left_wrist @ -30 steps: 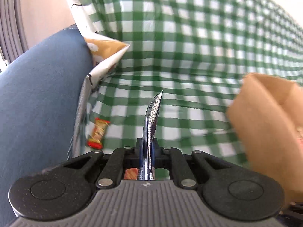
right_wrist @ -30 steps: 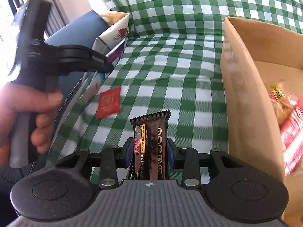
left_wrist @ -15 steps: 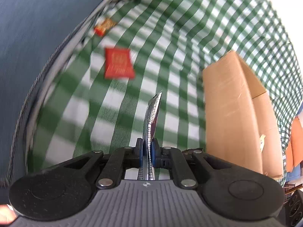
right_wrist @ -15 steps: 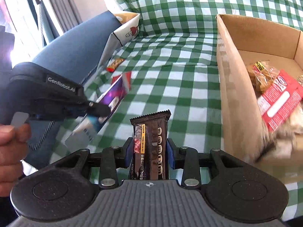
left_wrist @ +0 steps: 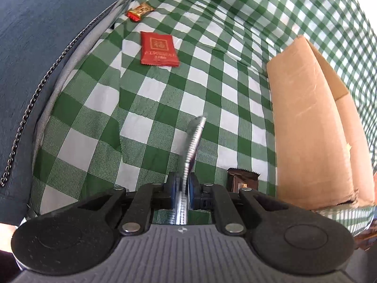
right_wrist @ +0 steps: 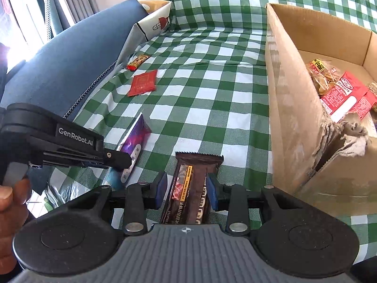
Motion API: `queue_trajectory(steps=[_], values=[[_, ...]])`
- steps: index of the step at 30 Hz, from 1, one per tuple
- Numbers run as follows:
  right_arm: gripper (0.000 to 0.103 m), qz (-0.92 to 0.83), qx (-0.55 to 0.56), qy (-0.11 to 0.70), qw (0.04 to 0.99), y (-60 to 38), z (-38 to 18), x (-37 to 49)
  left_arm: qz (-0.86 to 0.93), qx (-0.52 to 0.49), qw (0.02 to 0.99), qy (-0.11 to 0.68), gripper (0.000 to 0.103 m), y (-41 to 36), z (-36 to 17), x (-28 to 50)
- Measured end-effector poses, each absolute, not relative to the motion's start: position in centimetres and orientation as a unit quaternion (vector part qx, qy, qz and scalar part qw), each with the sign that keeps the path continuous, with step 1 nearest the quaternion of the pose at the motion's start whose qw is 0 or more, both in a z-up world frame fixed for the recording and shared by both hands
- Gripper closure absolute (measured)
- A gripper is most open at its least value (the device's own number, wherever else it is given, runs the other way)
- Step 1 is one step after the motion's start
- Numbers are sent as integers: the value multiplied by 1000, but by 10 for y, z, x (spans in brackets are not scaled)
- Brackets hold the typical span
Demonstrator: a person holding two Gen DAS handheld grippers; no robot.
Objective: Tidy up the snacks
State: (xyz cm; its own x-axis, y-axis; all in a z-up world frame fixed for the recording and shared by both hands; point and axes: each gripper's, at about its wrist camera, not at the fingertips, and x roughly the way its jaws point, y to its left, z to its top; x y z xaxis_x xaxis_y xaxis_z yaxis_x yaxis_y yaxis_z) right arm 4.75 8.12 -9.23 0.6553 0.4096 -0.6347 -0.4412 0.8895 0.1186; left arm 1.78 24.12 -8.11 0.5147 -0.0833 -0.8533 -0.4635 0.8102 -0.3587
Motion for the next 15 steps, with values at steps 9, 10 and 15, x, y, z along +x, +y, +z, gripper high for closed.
queue_trajectory(steps=[9, 10, 15], values=[[48, 233, -24, 366, 901, 85, -99, 48, 108, -278, 823, 483, 68, 237, -80, 24], [46, 234, -27, 369, 899, 86, -100, 47, 106, -274, 823, 486, 67, 235, -81, 25], [44, 235, -48, 376, 895, 92, -105, 46, 105, -245, 824, 500, 64, 226, -87, 31]])
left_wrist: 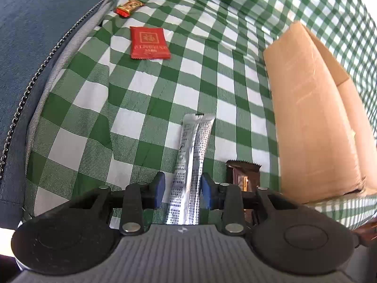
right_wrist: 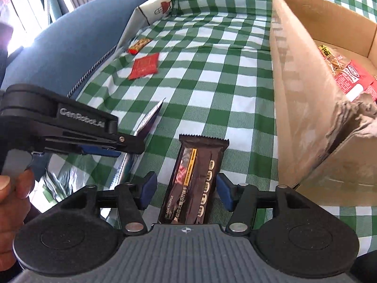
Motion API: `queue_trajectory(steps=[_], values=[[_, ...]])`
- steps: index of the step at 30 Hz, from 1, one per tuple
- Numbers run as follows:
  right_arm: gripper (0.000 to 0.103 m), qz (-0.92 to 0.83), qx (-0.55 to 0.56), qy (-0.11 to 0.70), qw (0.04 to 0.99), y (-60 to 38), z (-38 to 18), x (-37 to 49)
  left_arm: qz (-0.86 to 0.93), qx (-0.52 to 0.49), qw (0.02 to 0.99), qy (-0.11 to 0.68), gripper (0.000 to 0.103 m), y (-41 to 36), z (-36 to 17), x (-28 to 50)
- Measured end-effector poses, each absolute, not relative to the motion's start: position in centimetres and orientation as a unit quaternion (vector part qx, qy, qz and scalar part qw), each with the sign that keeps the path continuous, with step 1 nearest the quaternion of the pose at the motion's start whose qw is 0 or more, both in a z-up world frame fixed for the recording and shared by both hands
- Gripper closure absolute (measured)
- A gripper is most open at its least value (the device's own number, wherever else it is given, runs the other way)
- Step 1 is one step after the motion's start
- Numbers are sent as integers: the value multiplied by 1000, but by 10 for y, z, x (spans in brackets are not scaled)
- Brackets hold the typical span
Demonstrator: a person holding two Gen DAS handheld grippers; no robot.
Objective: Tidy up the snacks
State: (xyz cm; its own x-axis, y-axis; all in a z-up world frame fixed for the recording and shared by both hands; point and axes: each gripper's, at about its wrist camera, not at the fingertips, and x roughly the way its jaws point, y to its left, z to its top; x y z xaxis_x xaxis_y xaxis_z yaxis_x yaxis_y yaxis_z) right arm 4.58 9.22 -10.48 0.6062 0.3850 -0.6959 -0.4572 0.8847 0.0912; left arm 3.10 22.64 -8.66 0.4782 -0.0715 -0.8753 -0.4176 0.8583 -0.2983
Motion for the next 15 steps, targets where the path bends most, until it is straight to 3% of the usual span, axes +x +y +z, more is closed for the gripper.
queue_trajectory(steps=[5, 15], values=[[42, 233, -51, 381, 893, 92, -107, 47, 97, -210, 832, 505, 54, 216, -88, 34], [40, 233, -55, 386, 891, 92, -110, 47, 95, -181, 837, 508, 49, 208, -88, 34]])
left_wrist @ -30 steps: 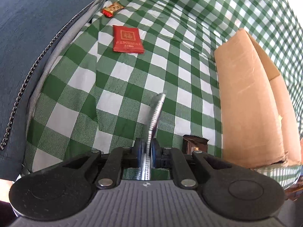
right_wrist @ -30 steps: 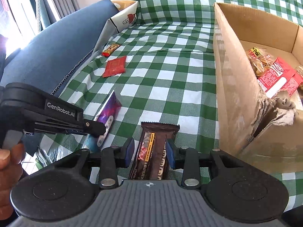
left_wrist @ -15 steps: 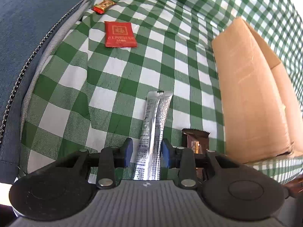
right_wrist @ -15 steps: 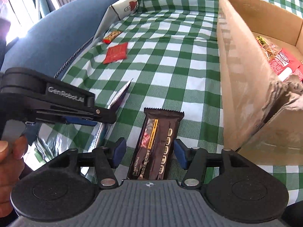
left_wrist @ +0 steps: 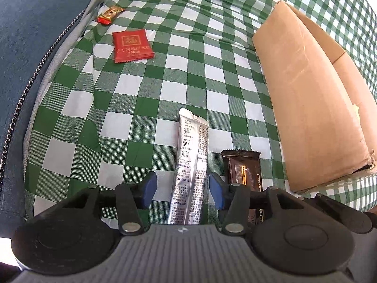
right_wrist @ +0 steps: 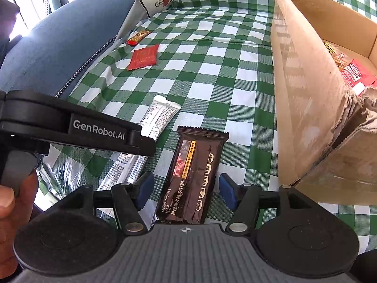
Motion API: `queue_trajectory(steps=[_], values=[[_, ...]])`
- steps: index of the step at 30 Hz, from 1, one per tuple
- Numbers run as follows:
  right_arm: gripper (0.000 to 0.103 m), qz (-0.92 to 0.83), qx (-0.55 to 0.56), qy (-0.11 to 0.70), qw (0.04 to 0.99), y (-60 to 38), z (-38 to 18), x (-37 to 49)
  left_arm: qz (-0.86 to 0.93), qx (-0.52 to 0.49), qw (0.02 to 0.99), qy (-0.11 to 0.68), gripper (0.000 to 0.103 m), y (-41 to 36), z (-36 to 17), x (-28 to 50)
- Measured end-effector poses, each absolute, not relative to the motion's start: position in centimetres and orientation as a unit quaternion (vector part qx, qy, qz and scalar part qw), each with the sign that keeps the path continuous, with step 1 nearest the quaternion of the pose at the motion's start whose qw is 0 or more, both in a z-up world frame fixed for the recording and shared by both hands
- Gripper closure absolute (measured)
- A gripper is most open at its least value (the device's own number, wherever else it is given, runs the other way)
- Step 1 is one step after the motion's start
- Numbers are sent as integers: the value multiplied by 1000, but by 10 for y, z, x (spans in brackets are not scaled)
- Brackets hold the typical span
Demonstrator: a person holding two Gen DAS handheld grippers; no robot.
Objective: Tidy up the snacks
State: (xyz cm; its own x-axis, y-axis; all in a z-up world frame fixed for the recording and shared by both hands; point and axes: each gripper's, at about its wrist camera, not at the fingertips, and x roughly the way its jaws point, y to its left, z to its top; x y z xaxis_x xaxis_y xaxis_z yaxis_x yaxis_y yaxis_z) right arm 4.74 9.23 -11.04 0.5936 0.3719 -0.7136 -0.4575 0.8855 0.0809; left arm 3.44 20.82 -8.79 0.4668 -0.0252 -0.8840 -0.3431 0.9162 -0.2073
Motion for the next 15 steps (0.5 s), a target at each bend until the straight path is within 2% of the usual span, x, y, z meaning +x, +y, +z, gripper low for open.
queue_trajectory(steps=[4, 6, 7, 8, 9, 10, 15], values=[[41, 234, -62, 385, 890, 94, -111, 47, 95, -158, 840, 510, 51, 203, -88, 35], [42, 237, -66, 387, 889, 94, -112, 46, 97, -146, 842, 510, 72, 201, -88, 35], [49, 238, -69, 387, 888, 95, -112, 46, 97, -144, 843, 509, 72, 201, -87, 35], [53, 238, -74, 385, 889, 96, -112, 45, 97, -145, 844, 507, 79, 202, -87, 35], [59, 241, -75, 383, 889, 96, -112, 44, 99, -148, 845, 504, 91, 203, -86, 34], [62, 245, -75, 379, 889, 96, -111, 43, 102, -149, 847, 499, 96, 205, -84, 33], [68, 251, -83, 352, 898, 97, -106, 37, 127, -175, 847, 485, 96, 217, -81, 30]])
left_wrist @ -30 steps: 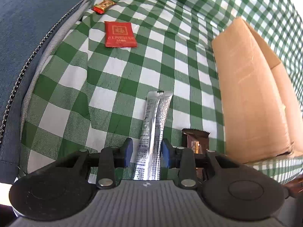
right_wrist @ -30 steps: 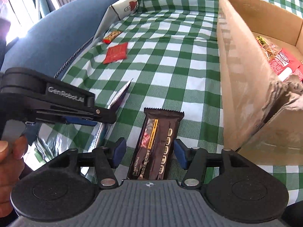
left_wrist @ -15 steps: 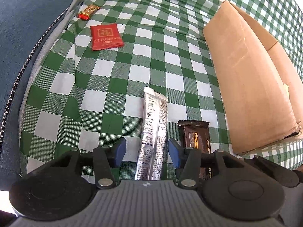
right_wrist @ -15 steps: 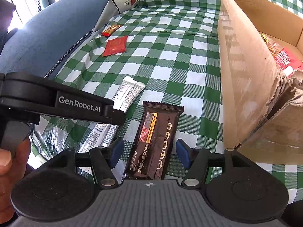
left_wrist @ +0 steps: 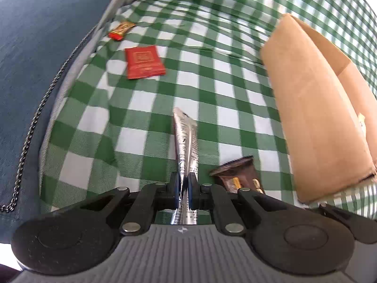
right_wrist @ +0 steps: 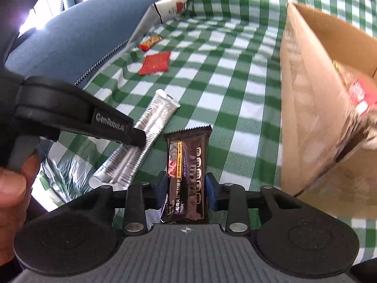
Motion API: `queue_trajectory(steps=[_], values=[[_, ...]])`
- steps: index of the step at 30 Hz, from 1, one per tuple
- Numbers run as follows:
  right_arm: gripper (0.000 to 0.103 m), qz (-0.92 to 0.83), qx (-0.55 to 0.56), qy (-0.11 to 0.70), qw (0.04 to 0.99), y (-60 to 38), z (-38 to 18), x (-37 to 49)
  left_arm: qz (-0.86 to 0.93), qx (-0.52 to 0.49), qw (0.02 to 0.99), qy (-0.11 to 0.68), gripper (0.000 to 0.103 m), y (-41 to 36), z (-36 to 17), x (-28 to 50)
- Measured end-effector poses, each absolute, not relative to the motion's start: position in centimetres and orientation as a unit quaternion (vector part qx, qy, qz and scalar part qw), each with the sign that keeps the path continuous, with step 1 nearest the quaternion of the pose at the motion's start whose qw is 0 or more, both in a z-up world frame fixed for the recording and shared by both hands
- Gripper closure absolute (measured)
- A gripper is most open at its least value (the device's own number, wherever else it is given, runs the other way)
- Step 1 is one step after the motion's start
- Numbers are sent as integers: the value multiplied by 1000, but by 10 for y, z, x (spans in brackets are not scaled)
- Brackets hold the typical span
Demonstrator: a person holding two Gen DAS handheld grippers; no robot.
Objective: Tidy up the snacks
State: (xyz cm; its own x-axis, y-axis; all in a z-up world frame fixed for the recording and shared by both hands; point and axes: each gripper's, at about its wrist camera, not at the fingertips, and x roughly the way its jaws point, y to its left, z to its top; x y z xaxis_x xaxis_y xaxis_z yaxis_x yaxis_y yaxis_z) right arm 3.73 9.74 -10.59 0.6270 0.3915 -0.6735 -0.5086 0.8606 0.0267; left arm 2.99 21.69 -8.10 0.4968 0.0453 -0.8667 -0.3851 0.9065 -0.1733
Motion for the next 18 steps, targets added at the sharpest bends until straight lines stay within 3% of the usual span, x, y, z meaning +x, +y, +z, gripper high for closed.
queue_trajectory(steps=[4, 7, 9, 10, 16, 18], values=[[66, 247, -75, 361, 896, 96, -107, 41, 129, -200, 838, 490, 94, 223, -84, 30], [62, 245, -72, 368, 894, 96, -108, 43, 129, -202, 837, 491, 82, 223, -84, 30], [61, 244, -75, 370, 893, 98, -109, 43, 127, -195, 836, 496, 64, 220, -86, 32], [59, 244, -76, 371, 893, 98, -110, 44, 123, -190, 836, 499, 62, 218, -87, 32], [57, 243, -87, 377, 889, 101, -114, 44, 120, -141, 843, 505, 62, 204, -90, 35], [56, 243, -92, 376, 889, 102, -115, 43, 124, -129, 844, 505, 72, 201, -90, 35]])
